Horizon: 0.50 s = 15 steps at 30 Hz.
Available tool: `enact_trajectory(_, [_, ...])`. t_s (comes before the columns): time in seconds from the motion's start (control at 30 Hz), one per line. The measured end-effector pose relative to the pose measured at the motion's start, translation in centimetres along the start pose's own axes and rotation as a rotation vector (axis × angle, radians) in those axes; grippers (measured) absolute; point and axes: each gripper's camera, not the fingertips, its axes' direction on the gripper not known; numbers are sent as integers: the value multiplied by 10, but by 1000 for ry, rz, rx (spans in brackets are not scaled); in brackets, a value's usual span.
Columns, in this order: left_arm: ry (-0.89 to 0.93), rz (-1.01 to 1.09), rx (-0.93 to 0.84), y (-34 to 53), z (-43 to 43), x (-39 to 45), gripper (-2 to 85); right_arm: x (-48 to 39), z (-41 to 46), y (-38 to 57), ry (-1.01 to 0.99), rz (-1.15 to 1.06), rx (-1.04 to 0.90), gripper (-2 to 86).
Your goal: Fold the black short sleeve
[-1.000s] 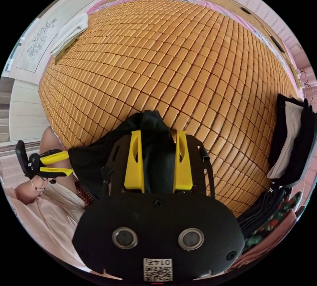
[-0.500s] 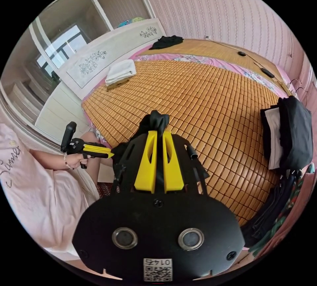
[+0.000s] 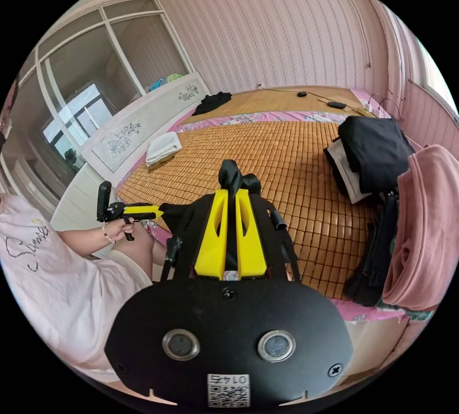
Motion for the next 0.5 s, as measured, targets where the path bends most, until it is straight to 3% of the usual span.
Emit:
enact_trajectory(0.37, [-57, 180, -185, -106, 92, 43, -1, 84, -1, 53, 152, 262, -144, 18])
enact_trajectory(0.5, [-47, 186, -331, -132, 134, 49, 67, 96, -5, 67, 158, 303, -152, 17])
